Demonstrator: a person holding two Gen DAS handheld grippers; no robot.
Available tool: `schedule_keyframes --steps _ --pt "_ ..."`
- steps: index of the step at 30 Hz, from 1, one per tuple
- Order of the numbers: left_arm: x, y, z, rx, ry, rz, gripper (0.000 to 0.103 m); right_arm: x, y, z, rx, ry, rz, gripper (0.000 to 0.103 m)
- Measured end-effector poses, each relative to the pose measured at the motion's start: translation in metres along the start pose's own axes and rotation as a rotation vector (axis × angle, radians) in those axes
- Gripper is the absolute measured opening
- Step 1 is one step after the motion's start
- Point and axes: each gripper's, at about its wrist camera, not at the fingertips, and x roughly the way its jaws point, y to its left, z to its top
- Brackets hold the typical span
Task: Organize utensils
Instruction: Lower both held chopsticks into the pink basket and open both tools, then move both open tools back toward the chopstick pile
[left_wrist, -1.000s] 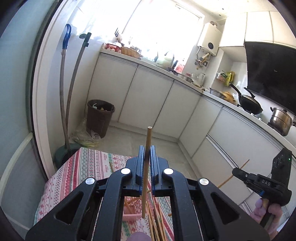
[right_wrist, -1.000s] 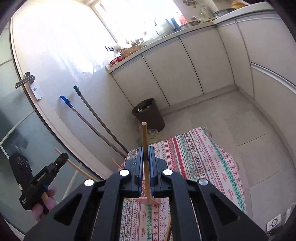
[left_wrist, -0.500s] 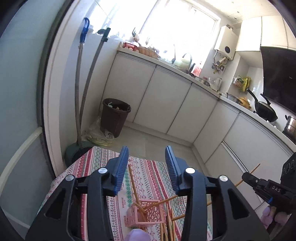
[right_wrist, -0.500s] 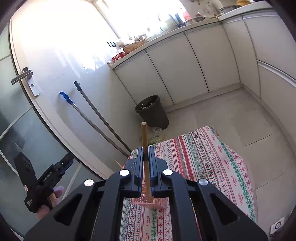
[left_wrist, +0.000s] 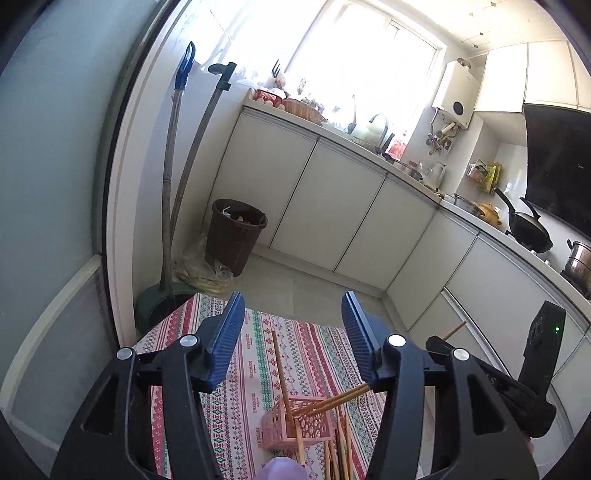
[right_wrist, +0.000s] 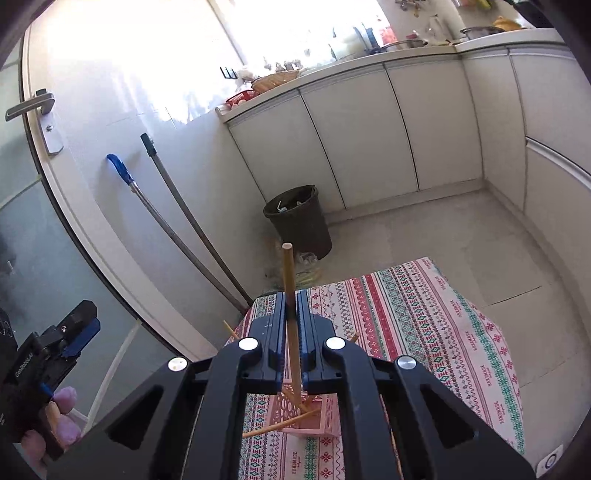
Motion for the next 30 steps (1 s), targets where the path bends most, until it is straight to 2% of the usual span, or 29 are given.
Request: schedule_keyframes --steps 3,6,11,13,14,19,24,26,28,30 --pt "0.0 -0.002 -0.001 0.012 0.0 -0.002 0.053 0.007 0.002 -0.002 0.013 0.017 0.006 0.008" --pt "0.001 -0.003 -0.003 0.014 0.008 -0.007 0.06 0.004 0.006 -0.003 0.0 0.014 0.001 0.008" --pt "0.0 -0.014 -0.008 0.046 0.017 -0.01 0.064 -0.005 0.008 -0.007 -0.028 0.018 -0.022 0.014" --pt "-0.003 -0.022 -0.012 0.074 0.008 0.001 0.071 -0.011 0.01 -0.011 -0.054 0.013 -0.047 0.022" --pt "-0.005 -0.026 -0.014 0.093 -0.001 0.009 0.072 -0.014 0.011 -0.013 -0.065 0.008 -0.058 0.029" --pt "-0.01 -0.044 -0.025 0.163 -0.014 0.036 0.083 -0.028 0.016 -0.023 -0.116 -0.005 -0.098 0.039" --pt "-0.007 -0.056 -0.038 0.225 0.001 0.099 0.084 -0.045 0.017 -0.033 -0.147 -0.026 -0.136 0.06" --pt "-0.008 -0.06 -0.044 0.249 0.002 0.117 0.086 -0.05 0.015 -0.037 -0.15 -0.031 -0.155 0.062" --pt "-0.011 -0.063 -0.05 0.27 -0.008 0.135 0.093 -0.055 0.011 -0.041 -0.147 -0.029 -0.185 0.067" --pt "-0.014 -0.065 -0.057 0.286 -0.021 0.166 0.095 -0.059 0.005 -0.045 -0.136 -0.024 -0.203 0.074"
